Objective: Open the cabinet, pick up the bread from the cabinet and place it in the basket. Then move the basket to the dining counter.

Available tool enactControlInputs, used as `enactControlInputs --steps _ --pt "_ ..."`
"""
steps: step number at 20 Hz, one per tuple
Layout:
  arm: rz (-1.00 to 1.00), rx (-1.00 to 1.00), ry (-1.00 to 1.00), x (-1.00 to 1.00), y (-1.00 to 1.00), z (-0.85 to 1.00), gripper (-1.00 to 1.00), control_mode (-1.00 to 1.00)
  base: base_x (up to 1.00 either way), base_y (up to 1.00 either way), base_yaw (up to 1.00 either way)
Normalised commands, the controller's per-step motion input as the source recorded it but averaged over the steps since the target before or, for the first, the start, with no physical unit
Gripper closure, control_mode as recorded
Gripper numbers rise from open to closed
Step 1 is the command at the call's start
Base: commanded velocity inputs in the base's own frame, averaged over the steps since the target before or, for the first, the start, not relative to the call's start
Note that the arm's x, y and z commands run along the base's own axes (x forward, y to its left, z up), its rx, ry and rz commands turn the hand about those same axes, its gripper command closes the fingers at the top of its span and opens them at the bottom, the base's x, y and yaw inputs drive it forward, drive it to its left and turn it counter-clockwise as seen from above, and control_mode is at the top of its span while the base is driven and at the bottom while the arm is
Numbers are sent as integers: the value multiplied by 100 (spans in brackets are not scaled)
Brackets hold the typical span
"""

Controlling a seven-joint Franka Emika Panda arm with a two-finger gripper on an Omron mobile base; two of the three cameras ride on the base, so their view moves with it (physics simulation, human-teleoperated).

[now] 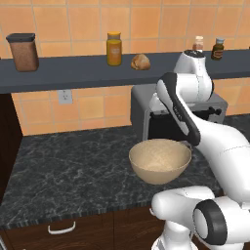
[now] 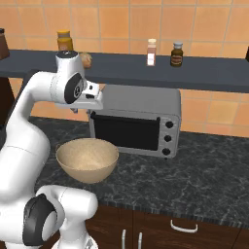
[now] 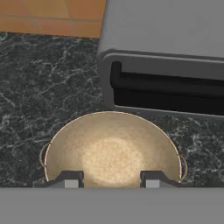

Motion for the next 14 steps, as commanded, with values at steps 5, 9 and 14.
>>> enactControlInputs --steps 5,9,14 --pt "0 -8 -14 -21 23 17 -100 -100 0 0 0" --pt "0 -6 -31 -13 36 67 -100 -100 0 0 0" --pt "0 0 -25 0 8 83 -100 -100 0 0 0"
